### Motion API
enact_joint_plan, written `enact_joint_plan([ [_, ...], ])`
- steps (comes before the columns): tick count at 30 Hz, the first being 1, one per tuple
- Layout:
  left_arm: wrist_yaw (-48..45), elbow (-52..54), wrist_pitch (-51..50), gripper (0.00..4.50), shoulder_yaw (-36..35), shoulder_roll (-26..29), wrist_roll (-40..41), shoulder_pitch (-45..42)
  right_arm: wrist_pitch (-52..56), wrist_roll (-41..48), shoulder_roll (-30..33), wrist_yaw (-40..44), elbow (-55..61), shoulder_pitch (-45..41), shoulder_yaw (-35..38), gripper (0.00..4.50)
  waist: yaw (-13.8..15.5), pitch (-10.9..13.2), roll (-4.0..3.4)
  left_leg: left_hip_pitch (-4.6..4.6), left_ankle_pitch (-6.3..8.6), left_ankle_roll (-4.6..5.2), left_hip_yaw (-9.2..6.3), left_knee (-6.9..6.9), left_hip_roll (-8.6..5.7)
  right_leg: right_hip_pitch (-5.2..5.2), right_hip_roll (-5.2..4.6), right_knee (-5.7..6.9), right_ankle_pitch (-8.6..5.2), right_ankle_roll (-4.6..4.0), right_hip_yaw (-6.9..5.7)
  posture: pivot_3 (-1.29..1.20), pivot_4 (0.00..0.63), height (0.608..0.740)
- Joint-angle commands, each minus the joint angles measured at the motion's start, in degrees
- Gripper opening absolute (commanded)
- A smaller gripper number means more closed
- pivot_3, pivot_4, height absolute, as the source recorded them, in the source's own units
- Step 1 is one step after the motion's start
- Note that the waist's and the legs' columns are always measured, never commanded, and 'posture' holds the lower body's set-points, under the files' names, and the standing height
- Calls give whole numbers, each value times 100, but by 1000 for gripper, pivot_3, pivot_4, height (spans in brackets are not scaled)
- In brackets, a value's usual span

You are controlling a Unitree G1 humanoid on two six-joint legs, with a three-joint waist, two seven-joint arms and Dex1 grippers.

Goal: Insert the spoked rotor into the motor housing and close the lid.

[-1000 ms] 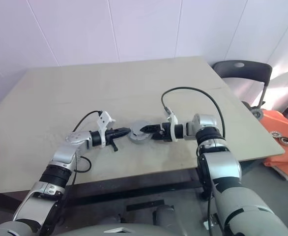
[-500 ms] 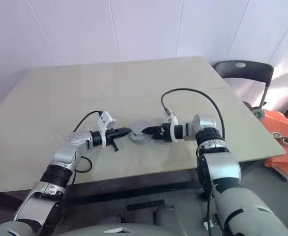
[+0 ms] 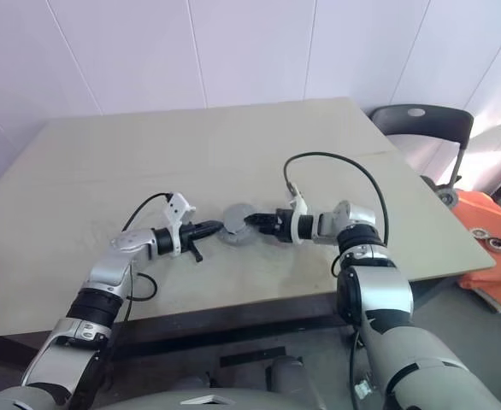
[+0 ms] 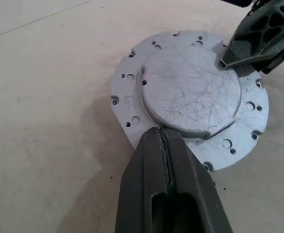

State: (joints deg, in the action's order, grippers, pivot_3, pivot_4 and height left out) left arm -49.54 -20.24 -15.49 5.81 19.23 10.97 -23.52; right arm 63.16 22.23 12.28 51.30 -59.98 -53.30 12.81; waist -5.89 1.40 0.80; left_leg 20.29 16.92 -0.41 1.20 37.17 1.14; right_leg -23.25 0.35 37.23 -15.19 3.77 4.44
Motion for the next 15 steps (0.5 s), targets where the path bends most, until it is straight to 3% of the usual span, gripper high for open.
enact_joint_plan([
  [1,-32,-60,-74,0,169,-43,-86,73,-9,53,-229,-172,-23,-37,8,2098,0,0,0,0,0,0,0,0,0,0,0,0,0,0,0,0,0,740],
  [15,-54,-4,-102,0,140,65,-83,103,-154,142,-327,-309,-66,-18,181,2098,-12,-1,-1,0,0,0,0,-1,1,1,1,0,0,0,1,0,0,740],
])
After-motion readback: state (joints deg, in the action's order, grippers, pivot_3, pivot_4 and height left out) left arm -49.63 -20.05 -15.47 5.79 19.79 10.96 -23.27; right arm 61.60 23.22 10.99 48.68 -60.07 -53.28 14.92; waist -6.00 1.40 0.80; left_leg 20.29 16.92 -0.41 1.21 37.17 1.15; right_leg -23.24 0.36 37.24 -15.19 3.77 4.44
